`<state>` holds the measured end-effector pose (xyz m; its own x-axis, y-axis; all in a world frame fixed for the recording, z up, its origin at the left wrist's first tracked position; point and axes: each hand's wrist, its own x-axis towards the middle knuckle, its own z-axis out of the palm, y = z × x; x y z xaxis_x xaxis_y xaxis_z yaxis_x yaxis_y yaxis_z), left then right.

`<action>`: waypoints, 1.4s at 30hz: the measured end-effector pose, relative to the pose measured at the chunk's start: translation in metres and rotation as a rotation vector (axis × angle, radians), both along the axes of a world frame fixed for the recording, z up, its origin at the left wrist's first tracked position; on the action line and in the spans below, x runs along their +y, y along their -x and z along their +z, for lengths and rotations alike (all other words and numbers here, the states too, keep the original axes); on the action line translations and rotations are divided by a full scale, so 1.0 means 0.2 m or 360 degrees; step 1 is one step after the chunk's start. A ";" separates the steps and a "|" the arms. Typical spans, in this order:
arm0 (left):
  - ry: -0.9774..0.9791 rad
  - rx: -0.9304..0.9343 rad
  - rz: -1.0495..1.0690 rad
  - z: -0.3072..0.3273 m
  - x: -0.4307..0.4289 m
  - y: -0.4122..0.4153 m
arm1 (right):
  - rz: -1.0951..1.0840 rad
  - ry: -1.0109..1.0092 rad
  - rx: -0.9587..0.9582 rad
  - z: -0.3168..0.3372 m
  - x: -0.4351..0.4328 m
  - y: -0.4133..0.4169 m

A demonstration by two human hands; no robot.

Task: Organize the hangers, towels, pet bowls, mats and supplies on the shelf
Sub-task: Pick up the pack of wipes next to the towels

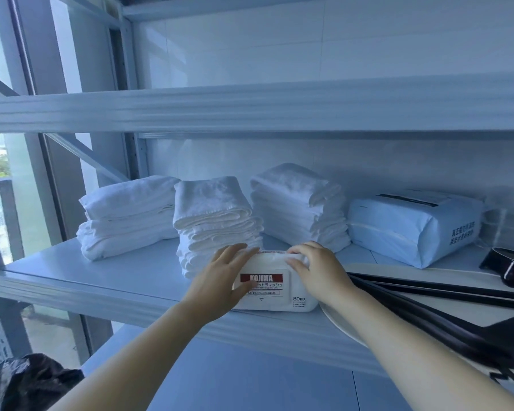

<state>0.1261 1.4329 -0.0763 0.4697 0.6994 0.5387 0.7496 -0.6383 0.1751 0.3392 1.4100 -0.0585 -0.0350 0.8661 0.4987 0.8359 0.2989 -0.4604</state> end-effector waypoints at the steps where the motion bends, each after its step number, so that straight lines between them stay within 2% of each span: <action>1: -0.0013 -0.0040 0.0011 0.00 0.00 0.00 | -0.0012 0.0041 -0.0020 0.02 0.01 0.00; 3: -0.0032 -0.0058 -0.0004 -0.01 0.00 0.00 | -0.0027 0.0113 -0.0056 0.05 0.03 0.00; 8: 0.0094 0.0139 -0.0082 -0.06 0.05 0.02 | -0.0053 0.0171 -0.0212 0.04 0.05 -0.01; 11: 0.0135 0.0230 -0.0094 -0.05 0.06 0.02 | 0.0058 0.0141 -0.0315 0.02 0.04 0.02; 23: 0.0054 0.0409 -0.0075 -0.01 0.10 0.01 | 0.0060 0.0244 -0.0805 -0.02 -0.02 0.04; 27: 0.0083 0.0497 -0.0075 0.02 0.09 0.02 | 0.0095 0.0214 -0.0768 0.00 -0.03 0.04; 33: 0.0289 0.0491 -0.0165 0.08 0.07 0.05 | 0.0241 0.0421 -0.0509 -0.01 0.00 0.03; 37: 0.0365 0.0406 -0.0226 -0.01 0.08 0.04 | 0.0266 0.0485 -0.0366 -0.05 0.01 0.00; 42: 0.0283 0.0237 -0.0195 -0.13 0.07 0.03 | 0.0204 0.0443 -0.0326 -0.09 -0.03 0.01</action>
